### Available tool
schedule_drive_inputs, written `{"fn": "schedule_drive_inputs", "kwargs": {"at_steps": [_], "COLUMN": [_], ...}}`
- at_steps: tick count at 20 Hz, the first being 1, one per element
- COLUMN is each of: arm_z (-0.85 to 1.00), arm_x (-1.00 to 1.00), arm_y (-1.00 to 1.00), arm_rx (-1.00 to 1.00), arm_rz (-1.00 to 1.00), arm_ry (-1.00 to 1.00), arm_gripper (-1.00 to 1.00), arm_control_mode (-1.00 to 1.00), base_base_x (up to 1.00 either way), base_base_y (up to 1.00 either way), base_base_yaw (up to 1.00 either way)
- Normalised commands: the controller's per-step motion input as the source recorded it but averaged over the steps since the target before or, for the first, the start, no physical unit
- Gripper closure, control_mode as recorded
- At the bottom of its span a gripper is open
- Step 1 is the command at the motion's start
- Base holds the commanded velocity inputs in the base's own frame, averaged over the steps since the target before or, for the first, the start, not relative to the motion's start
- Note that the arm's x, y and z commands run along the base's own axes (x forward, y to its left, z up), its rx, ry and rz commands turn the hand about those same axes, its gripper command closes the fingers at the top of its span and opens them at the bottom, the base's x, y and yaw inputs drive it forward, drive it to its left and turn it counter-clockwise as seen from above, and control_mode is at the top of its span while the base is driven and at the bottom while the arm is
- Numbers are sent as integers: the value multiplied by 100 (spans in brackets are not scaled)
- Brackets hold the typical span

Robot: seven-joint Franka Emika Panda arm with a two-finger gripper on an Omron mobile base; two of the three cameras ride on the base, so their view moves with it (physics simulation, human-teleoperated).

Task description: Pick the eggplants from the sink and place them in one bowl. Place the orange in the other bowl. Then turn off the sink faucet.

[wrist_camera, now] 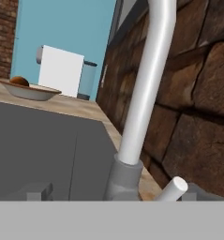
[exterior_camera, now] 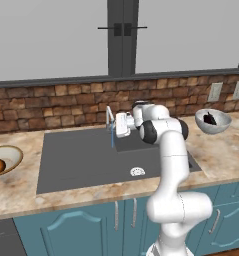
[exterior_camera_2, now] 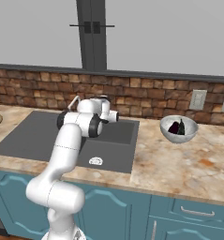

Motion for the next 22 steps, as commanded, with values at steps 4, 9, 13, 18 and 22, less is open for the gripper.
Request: {"fn": "schedule_drive_inputs", "kwargs": {"at_steps": [4,9,13,18,22], "arm_z": [18,24,24,20,18], "arm_x": [0,0,0,0,0], "arm_y": [59,64,66,66,60], "arm_rx": [0,0,0,0,0], "arm_rz": [6,7,5,4,1], "arm_ry": [0,0,0,0,0], "arm_gripper": [-100,-100,-100,-100,-100], "arm_control_mode": [-100,-100,-100,-100,-100], "base_base_x": [0,0,0,0,0], "base_base_y": [0,0,0,0,0], "base_base_yaw": [0,0,0,0,0]}}
